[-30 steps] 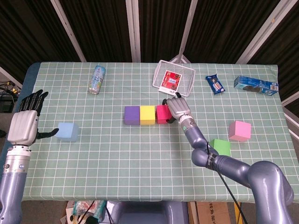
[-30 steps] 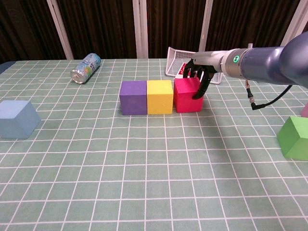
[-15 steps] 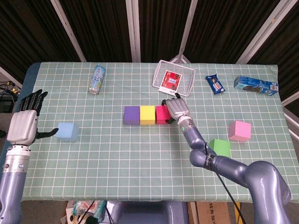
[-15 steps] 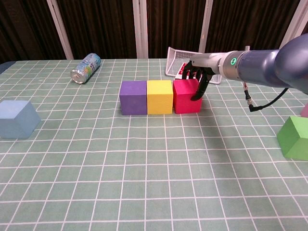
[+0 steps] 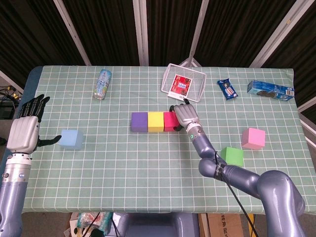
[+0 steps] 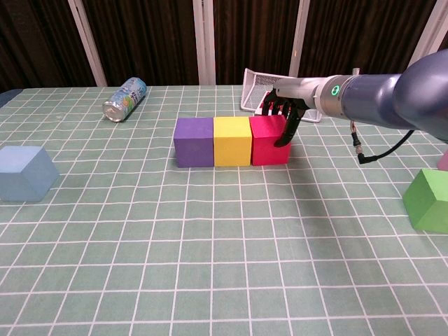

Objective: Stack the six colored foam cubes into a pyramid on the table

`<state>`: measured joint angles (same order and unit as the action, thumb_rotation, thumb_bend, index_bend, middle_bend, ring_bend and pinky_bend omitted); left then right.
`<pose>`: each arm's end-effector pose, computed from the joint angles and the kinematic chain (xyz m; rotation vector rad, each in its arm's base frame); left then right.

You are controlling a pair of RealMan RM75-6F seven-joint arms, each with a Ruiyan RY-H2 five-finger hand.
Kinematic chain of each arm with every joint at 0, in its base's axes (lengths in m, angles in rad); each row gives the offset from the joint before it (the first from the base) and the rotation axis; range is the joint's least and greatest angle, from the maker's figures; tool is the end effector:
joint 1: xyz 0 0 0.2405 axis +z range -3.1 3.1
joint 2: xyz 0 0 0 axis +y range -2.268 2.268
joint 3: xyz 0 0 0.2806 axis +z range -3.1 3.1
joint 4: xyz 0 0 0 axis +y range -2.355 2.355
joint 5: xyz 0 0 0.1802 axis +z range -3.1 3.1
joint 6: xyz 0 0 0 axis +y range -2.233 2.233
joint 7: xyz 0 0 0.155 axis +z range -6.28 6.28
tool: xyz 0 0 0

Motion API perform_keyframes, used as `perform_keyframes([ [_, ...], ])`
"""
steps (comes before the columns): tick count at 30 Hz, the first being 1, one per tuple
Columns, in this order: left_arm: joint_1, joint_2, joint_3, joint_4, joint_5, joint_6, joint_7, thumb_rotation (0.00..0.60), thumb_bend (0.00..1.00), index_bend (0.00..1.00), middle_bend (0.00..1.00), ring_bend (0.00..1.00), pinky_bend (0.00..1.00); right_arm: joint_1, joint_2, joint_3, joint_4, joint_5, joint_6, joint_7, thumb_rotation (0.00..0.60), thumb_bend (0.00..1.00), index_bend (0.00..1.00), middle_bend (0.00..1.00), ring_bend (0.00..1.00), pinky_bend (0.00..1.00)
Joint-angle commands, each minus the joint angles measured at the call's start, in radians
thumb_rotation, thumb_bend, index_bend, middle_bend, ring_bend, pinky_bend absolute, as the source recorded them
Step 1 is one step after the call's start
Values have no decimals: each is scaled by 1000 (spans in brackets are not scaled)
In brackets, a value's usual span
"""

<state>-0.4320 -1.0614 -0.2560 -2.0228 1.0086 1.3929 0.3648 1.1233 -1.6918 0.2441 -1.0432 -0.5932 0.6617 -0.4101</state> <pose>-0.2135 0.2979 0.2096 -1.2938 -0.9556 -0.9931 -0.1098 -0.4720 -0.0207 1.7943 -1.0869 0.7503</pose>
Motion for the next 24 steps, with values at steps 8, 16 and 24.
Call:
perform_keyframes([
  [8, 0, 1, 0, 1, -4, -2, 2, 600, 46, 0, 0, 0, 23, -4, -7, 0, 2, 11, 2, -1, 600, 244, 46, 231, 220, 0],
  [16, -1, 1, -1, 0, -6, -3, 4, 600, 46, 0, 0, 0, 23, -8, -4, -2, -9, 20, 13, -9, 600, 244, 0, 59, 78, 0],
  [24, 0, 3, 0, -3, -6, -5, 4, 600, 46, 0, 0, 0, 23, -14, 15, -5, -60, 37, 38, -29, 600, 243, 0, 0, 5, 0],
])
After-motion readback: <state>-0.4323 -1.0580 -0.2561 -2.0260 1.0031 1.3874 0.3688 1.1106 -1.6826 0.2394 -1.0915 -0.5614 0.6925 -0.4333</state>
